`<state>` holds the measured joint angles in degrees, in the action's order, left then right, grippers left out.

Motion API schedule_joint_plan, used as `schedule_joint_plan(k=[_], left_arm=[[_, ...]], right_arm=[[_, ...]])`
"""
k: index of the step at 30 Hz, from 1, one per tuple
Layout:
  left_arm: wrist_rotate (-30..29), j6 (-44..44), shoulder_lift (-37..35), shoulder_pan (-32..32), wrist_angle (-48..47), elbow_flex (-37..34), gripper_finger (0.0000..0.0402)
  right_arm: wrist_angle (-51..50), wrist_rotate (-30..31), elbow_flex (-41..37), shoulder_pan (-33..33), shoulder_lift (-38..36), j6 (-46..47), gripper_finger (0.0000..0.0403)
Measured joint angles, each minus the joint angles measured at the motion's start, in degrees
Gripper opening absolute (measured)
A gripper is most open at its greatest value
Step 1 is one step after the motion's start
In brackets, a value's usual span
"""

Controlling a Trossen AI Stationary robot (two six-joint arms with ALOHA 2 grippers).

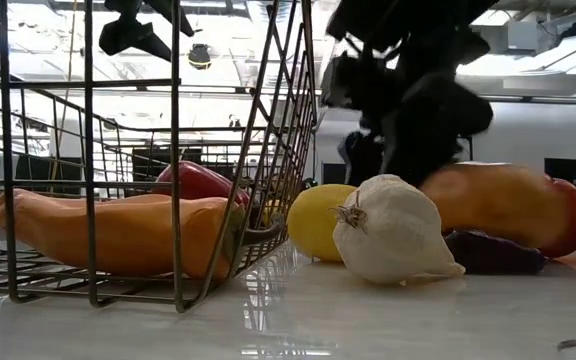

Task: Sort produce into baskets
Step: Put the top lemon into the top wire basket

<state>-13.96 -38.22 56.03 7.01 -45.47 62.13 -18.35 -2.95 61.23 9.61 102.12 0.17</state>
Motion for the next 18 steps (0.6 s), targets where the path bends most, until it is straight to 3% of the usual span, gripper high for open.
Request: schedule_joint_plan(k=[12,18], left_arm=[[0.04,-0.66,-0.22,-1.29,-0.07,0.00,0.0249],[0.69,-0.77,-0.55,-1.29,-0.09,0.00,0.0249]], right_arm=[[-0.23,-0.01,0.00,-0.46,2.15,-0.64,0.0279],[-7.53,-0.02,0.07,-2.49,0.67,-0.77,0.0252]])
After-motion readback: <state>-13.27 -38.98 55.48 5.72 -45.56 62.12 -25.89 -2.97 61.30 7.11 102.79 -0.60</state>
